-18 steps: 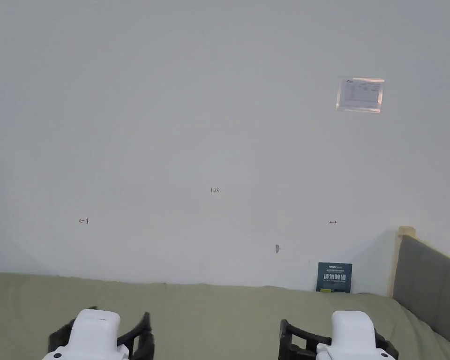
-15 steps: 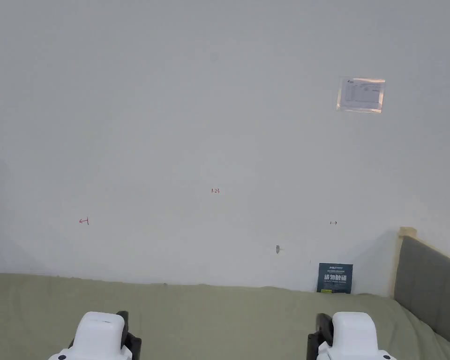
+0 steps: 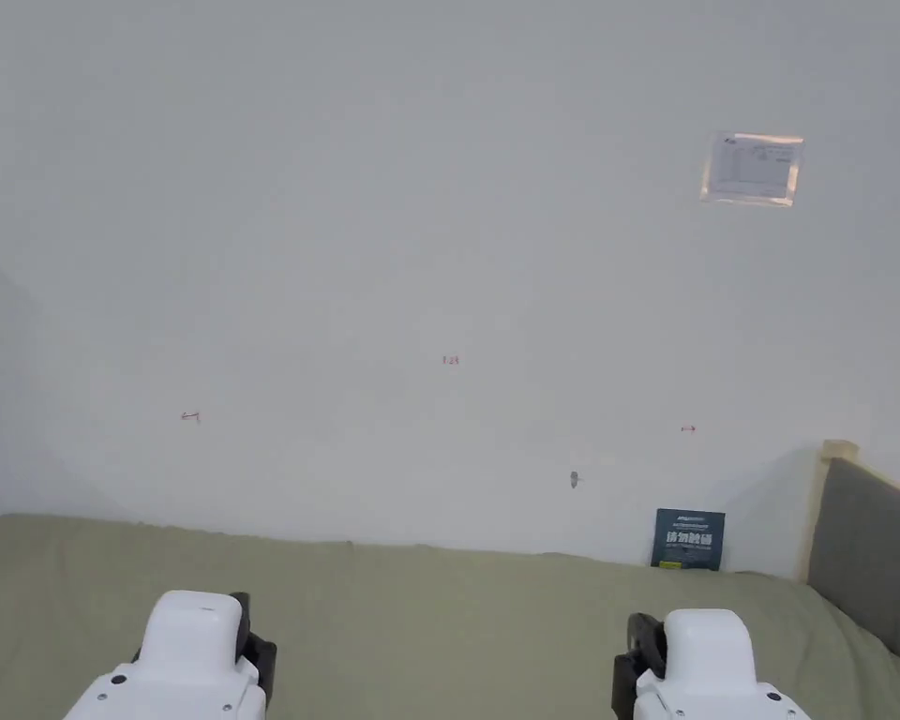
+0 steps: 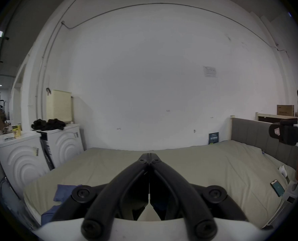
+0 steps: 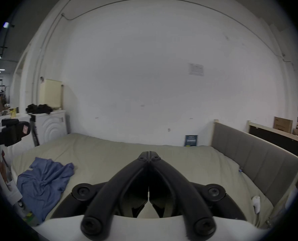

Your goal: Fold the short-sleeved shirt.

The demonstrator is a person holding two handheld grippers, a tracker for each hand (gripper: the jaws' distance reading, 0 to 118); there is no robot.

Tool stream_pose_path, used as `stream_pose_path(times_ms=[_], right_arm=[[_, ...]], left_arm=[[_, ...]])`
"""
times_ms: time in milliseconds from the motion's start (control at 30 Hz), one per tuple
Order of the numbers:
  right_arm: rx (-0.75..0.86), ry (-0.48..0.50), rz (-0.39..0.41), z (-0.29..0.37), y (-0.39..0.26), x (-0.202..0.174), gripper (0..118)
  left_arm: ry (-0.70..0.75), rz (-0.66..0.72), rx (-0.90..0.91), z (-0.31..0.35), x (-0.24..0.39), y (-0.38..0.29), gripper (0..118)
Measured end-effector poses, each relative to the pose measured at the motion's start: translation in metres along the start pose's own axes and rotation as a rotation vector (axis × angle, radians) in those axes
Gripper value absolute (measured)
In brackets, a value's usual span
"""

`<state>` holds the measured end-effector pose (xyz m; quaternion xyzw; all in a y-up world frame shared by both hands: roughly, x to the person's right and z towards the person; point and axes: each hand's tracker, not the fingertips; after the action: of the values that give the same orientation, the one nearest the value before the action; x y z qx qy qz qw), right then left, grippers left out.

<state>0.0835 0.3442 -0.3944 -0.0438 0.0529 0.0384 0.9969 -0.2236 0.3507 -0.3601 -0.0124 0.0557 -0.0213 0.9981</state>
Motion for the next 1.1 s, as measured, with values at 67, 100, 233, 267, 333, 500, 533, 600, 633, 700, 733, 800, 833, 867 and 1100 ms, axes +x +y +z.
stream_pose_path(times_ms=[67, 100, 233, 267, 333, 500, 533, 600, 633, 700, 733, 800, 833, 867, 1100], right_arm=[[-0.004, 0.067, 0.023, -0.008, 0.0, -0.031, 0], [-0.002, 0.102, 0.034, -0.009, 0.001, -0.043, 0], [-0.01, 0.285, 0.032, -0.022, -0.006, -0.114, 0], [-0.021, 0.332, 0.024, -0.024, -0.01, -0.132, 0], [-0.024, 0.388, 0.029, -0.023, -0.016, -0.163, 0], [-0.037, 0.469, 0.034, -0.013, -0.029, -0.197, 0], [-0.052, 0.465, 0.035, -0.016, -0.034, -0.2, 0], [-0.079, 0.457, 0.039, -0.023, -0.043, -0.202, 0], [-0.09, 0.457, 0.038, -0.032, -0.05, -0.2, 0], [-0.123, 0.446, 0.043, -0.043, -0.06, -0.198, 0], [-0.141, 0.436, 0.049, -0.049, -0.066, -0.198, 0], [-0.164, 0.428, 0.062, -0.066, -0.08, -0.195, 0], [-0.177, 0.425, 0.073, -0.073, -0.086, -0.194, 0], [-0.19, 0.418, 0.084, -0.081, -0.09, -0.194, 0], [-0.252, 0.402, 0.103, -0.119, -0.108, -0.2, 0]], left_arm=[[0.057, 0.013, 0.004, 0.011, -0.024, -0.001, 0], [0.059, 0.019, -0.005, 0.016, -0.035, -0.001, 0], [0.205, 0.016, -0.033, 0.045, -0.093, -0.012, 0], [0.246, 0.008, -0.042, 0.054, -0.106, -0.015, 0], [0.293, 0.014, -0.076, 0.068, -0.131, -0.02, 5], [0.252, 0.119, -0.217, 0.061, -0.184, -0.03, 11], [0.219, 0.154, -0.29, 0.047, -0.195, -0.037, 11], [0.15, 0.191, -0.432, 0.017, -0.216, -0.057, 11], [0.159, 0.16, -0.504, -0.005, -0.221, -0.074, 11], [0.227, 0.043, -0.671, -0.044, -0.229, -0.114, 11], [0.231, 0.031, -0.751, -0.065, -0.237, -0.14, 11], [0.154, 0.165, -0.858, -0.097, -0.249, -0.181, 11], [0.15, 0.206, -0.897, -0.111, -0.253, -0.201, 11], [0.166, 0.193, -0.924, -0.125, -0.259, -0.219, 11], [0.077, 0.135, -0.815, -0.175, -0.251, -0.249, 110]])
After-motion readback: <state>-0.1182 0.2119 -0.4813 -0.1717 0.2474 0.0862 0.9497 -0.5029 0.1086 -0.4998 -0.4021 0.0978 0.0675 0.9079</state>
